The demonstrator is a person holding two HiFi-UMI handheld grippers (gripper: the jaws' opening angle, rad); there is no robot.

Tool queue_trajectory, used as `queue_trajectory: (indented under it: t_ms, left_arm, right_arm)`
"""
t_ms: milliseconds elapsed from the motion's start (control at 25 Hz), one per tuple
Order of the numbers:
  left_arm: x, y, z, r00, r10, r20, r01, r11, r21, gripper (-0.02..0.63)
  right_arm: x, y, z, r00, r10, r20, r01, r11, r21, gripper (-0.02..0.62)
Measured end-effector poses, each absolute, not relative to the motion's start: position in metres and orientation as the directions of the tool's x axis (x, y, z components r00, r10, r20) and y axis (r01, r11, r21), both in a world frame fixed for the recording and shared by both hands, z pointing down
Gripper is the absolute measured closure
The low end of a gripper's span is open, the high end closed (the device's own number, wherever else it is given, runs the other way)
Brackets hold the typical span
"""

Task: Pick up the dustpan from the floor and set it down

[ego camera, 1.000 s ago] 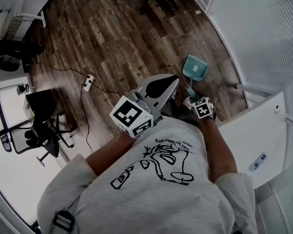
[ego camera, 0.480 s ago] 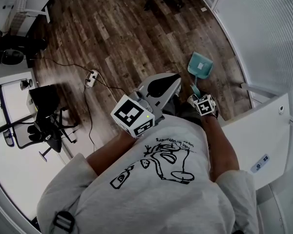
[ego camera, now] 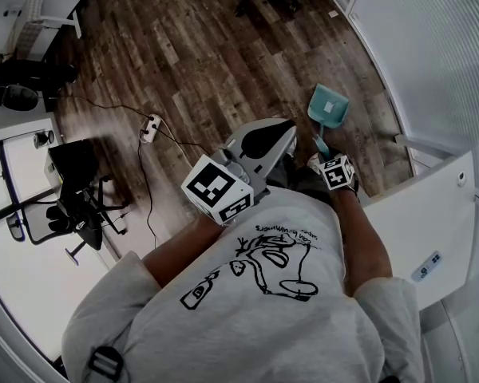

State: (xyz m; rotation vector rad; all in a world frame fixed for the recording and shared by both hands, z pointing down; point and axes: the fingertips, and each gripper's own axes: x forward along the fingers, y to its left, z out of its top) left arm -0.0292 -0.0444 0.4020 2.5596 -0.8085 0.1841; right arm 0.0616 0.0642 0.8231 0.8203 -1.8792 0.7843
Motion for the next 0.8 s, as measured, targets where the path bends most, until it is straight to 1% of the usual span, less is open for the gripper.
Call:
queue_trajectory:
  t_ms: [480, 800]
  left_arm:
    - [-0.023, -0.047, 0.396, 0.828, -0.508, 0.238, -0.561, -0.74, 0.37, 0.604]
    - [-0.02, -0.048, 0.391, 0.832, -0.507, 0.225, -0.555, -0.747, 0.366, 0.604]
  right_arm:
    - [0.065, 0.053, 0.807, -0.356, -0.274, 0.893, -0.796, 0.59, -0.137, 0.468]
    - [0.071, 0.055, 0.795, -0.366, -0.285, 0.886, -0.795, 0.59, -0.138, 0.468]
